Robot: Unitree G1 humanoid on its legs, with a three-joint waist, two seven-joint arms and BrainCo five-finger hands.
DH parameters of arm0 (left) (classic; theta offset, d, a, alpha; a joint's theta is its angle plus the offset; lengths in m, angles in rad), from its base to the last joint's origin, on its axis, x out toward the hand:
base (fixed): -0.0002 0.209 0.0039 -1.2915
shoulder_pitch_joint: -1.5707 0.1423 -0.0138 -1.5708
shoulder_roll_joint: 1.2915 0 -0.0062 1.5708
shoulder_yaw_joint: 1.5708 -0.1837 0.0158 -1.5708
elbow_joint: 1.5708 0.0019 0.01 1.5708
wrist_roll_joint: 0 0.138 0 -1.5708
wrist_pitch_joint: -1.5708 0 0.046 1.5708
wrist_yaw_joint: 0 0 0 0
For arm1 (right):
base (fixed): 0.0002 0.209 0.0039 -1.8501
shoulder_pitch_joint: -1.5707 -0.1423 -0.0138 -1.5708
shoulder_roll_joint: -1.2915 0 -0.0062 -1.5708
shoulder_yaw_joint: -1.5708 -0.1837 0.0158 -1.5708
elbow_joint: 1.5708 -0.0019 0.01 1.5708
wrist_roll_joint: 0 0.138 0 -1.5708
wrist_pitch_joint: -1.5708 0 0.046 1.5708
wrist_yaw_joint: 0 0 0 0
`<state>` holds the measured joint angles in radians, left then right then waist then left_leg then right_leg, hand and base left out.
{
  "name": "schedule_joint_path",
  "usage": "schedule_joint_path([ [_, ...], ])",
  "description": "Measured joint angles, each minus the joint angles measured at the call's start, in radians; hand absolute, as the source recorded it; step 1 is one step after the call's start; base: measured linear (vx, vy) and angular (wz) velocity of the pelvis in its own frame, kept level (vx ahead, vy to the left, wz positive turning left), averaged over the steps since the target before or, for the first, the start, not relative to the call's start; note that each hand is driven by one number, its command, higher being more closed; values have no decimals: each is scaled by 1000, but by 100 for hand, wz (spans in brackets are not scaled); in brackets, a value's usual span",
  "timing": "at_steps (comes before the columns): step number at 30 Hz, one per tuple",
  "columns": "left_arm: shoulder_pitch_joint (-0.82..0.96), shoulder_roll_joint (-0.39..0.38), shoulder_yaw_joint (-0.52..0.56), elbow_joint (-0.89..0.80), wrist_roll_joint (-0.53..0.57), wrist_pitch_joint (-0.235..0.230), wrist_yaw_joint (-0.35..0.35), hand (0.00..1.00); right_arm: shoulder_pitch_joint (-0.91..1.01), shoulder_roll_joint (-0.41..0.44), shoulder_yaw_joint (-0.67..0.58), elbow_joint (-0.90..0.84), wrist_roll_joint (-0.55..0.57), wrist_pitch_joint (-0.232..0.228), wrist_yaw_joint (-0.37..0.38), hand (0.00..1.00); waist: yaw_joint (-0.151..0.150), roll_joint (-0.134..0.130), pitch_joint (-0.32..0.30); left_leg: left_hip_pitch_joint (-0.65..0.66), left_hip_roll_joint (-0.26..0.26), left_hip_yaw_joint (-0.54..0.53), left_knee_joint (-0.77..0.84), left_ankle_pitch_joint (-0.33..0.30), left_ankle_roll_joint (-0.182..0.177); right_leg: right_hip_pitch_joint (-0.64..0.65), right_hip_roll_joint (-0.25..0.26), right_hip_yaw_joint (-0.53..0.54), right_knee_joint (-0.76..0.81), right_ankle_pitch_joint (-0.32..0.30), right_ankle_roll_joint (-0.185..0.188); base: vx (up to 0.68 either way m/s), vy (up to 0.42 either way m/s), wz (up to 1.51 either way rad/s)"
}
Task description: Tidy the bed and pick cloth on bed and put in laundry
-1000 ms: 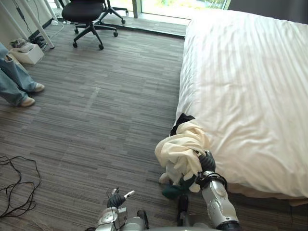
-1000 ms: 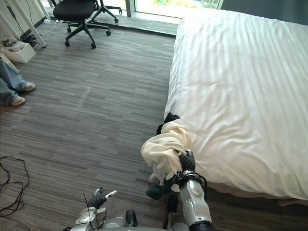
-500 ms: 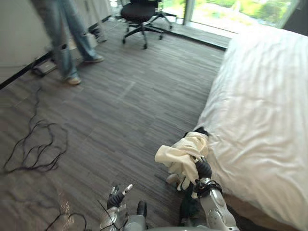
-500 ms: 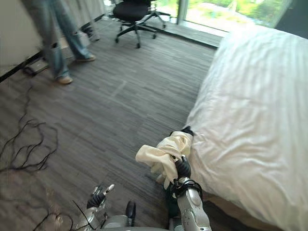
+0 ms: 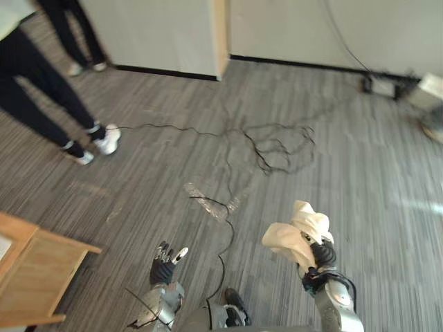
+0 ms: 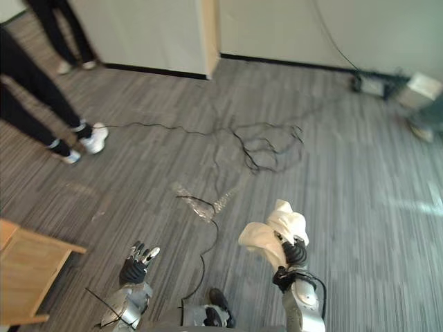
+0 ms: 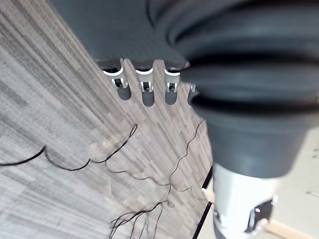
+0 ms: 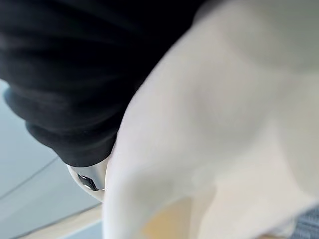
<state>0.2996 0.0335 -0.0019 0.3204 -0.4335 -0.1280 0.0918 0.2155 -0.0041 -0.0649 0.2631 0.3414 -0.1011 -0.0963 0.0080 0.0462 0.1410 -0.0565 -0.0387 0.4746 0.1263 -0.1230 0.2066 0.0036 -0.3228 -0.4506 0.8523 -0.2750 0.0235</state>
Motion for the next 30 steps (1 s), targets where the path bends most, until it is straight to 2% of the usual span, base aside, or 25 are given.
schedule_joint_path([
  [1, -3, 4, -8, 0, 16, -1, 1, 0, 6, 1, 15, -1, 0, 0, -1, 100, -7, -5, -2, 21, -10, -55, -8, 9, -14, -51, 32, 77, -23, -20, 33, 301, 6, 179],
  [3, -5, 10, -29, 5, 18, -3, 4, 0, 11, 6, 33, -1, 0, 0, -8, 100, -24, -19, -4, 43, -35, -146, -18, 14, -22, -125, 51, 154, -126, -26, 43, 275, -10, 167],
  [5, -6, 9, -44, 22, 41, -3, 4, 0, 19, 24, 35, 3, 0, 0, -9, 100, -25, -29, -3, 59, -51, -218, -22, 11, -31, -174, 94, 297, -262, -32, 67, 237, -64, 138],
  [7, -6, 9, -60, 74, 60, -3, 10, 0, 33, 39, 40, 34, 1, 0, -8, 100, -24, -34, -2, 93, -62, -295, -24, 6, -49, -185, 167, 478, -412, -15, 92, 225, -138, 123],
  [8, -5, 11, -64, 102, 67, -2, 21, 0, 35, 44, 50, 76, 1, 1, -7, 100, -22, -52, -4, 110, -75, -333, -24, 2, -83, -176, 182, 524, -491, 47, 99, 182, -154, 105],
  [9, -6, 12, -64, 110, 71, -2, 22, 0, 37, 47, 54, 87, 1, 1, -7, 100, -21, -61, -2, 113, -83, -342, -24, 1, -89, -173, 180, 524, -511, 81, 88, 136, -135, 106],
  [10, -6, 13, -63, 117, 71, -3, 23, 0, 38, 50, 64, 112, 1, 2, -4, 100, -19, -84, 1, 133, -98, -356, -30, -4, -99, -170, 175, 514, -531, 153, 72, 114, -132, 77],
  [11, -5, 9, -60, 131, 71, -2, 24, 0, 38, 51, 75, 144, 0, 4, 3, 100, -15, -90, 3, 143, -104, -377, -33, -6, -102, -162, 164, 502, -533, 166, 105, 158, -153, 69],
  [12, 5, -10, -56, 138, 72, -2, 24, 0, 37, 49, 84, 165, 0, 18, 9, 100, -3, -77, -5, 141, -91, -389, -30, -10, -140, -142, 172, 482, -560, 174, 92, 150, -143, 37],
  [13, 7, -19, -53, 139, 72, -3, 24, 0, 39, 44, 86, 165, -1, 21, 11, 100, 6, -70, -5, 139, -82, -390, -29, -15, -158, -132, 175, 472, -582, 182, 87, 126, -127, 46],
  [14, 9, -44, -45, 147, 71, -3, 23, 0, 41, 46, 105, 174, -23, 23, 15, 100, 8, -58, 3, 135, -63, -393, -18, -39, -198, -95, 179, 430, -627, 196, 77, 84, -97, 39],
  [15, 9, -46, -44, 150, 71, -3, 22, 0, 41, 46, 107, 176, -26, 24, 15, 100, 8, -58, 3, 134, -60, -392, -14, -44, -203, -91, 179, 422, -631, 197, 76, 79, -101, 59],
  [16, 5, -49, -42, 159, 71, -3, 21, 0, 47, 44, 115, 184, -38, 31, 24, 100, 6, -57, 8, 121, -45, -390, 16, -70, -227, -66, 179, 392, -643, 197, 76, 47, -78, 51],
  [19, 5, -46, -34, 164, 71, -3, 19, 0, 67, 27, 114, 185, -41, 35, 36, 100, 9, -48, 14, 113, -26, -382, 53, -99, -210, -25, 182, 341, -671, 196, 75, 28, -34, 33],
  [20, -16, -6, -83, 309, 93, 0, -2, 0, 35, -2, 120, 303, -79, 43, 54, 100, -21, -41, -33, 156, 64, -199, -196, 115, -221, 42, 186, 295, -767, 195, 68, 0, 0, 0],
  [26, -18, -5, -80, 316, 96, 0, -2, 0, 40, -4, 110, 318, -79, 41, 54, 100, -21, -40, -32, 159, 67, -197, -196, 114, -223, 44, 189, 295, -767, 192, 65, 0, 0, 0],
  [30, -73, 10, -64, 416, 149, 11, 1, 0, -33, -7, 30, 473, -102, 40, 52, 100, -20, -39, -32, 177, 71, -192, -197, 112, -226, 59, 196, 298, -769, 192, 65, 0, 0, -2],
])
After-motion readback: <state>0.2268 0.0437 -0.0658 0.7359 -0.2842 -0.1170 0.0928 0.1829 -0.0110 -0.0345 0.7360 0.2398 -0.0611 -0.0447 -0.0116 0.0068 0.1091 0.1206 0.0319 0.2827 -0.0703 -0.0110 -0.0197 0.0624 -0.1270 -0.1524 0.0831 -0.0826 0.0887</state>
